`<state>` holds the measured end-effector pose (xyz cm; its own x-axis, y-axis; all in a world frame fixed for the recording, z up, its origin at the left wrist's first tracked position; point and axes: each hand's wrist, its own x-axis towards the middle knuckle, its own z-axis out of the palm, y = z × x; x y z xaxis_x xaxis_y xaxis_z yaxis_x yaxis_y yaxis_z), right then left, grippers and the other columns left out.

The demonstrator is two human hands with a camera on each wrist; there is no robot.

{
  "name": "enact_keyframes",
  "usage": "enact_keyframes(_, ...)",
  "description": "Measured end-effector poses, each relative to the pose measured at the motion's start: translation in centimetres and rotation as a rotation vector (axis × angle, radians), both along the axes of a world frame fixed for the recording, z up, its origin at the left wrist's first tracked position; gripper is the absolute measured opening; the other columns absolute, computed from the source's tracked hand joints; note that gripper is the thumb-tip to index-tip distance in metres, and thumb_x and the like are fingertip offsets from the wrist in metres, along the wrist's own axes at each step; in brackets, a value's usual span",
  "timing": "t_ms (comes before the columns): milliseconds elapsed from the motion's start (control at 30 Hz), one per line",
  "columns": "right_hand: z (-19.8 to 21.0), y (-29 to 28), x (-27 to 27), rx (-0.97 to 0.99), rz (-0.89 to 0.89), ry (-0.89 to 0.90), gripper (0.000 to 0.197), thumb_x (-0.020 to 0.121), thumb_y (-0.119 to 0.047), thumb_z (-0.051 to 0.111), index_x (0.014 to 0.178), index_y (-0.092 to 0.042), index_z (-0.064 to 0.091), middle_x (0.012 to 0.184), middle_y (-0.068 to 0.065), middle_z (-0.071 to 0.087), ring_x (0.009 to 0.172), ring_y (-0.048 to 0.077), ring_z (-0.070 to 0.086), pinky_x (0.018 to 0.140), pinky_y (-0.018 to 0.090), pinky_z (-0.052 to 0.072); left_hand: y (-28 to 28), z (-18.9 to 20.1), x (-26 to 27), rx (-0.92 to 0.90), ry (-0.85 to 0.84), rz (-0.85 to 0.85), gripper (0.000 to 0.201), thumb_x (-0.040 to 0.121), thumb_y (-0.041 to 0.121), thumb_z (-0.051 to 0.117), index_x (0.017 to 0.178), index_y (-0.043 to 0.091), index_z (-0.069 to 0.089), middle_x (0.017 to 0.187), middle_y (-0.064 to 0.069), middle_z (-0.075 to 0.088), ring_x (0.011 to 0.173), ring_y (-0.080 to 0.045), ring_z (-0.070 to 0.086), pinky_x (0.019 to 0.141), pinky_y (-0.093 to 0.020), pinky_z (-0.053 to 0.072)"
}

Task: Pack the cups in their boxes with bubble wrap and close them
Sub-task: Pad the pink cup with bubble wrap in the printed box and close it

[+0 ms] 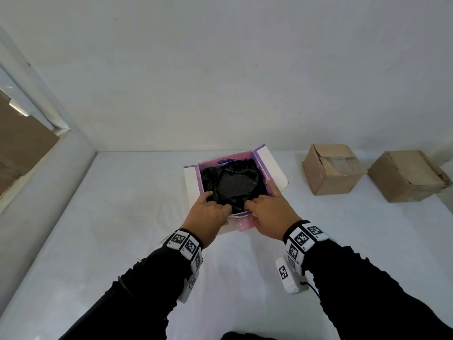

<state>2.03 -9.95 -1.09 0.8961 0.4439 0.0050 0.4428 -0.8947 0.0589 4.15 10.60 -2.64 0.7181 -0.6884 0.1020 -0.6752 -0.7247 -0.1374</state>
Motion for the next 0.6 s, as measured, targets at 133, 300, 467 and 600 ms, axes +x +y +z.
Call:
enact_keyframes(133,-0.5,0.1,-0.1,-0.075,0.004,-0.098,0.011,0.071,-0.021,0.070,0.080,-0.025,0.068,0.080,-0.004,0.058,0.085,0.024,0.052,0.098,0.046,0.029,-0.1,0.3,-0.5,0.018,-0.011,0.053,0.021,0.064,0.026,0.081,0.070,0.024,0.061,0.068,0.005,0.056,0.069,-0.021,0.055,0.088,-0.037,0.045)
enact_keyframes(300,-0.8,-0.3,-1.1,-0.081,-0.007,-0.223,0.031,0.067,-0.004,0.048,0.091,-0.018,0.062,0.071,-0.001,0.053,0.068,0.024,0.056,0.110,0.050,0.024,0.6,0.1,-0.2,0.059,-0.059,0.070,0.021,0.064,0.020,0.081,0.065,0.023,0.060,0.058,0.007,0.053,0.057,-0.018,0.055,0.103,-0.040,0.038)
enact_keyframes(467,-0.6,-0.2,-1.0,-0.087,-0.031,-0.179,0.033,0.062,-0.003,0.050,0.092,-0.016,0.052,0.058,-0.003,0.046,0.060,0.024,0.053,0.115,0.055,0.020,0.7,0.2,0.0,0.101,-0.006,0.067,0.019,0.066,0.023,0.081,0.070,0.023,0.063,0.068,0.004,0.055,0.063,-0.019,0.058,0.105,-0.043,0.038)
enact_keyframes(600,-0.7,-0.3,-1.0,-0.070,-0.073,-0.120,0.032,0.071,-0.007,0.048,0.103,-0.013,0.051,0.063,-0.001,0.050,0.059,0.026,0.057,0.118,0.052,0.012,0.3,0.0,0.1,0.131,-0.024,0.054,0.014,0.075,0.019,0.070,0.072,0.020,0.057,0.059,0.005,0.053,0.054,-0.019,0.057,0.116,-0.046,0.019)
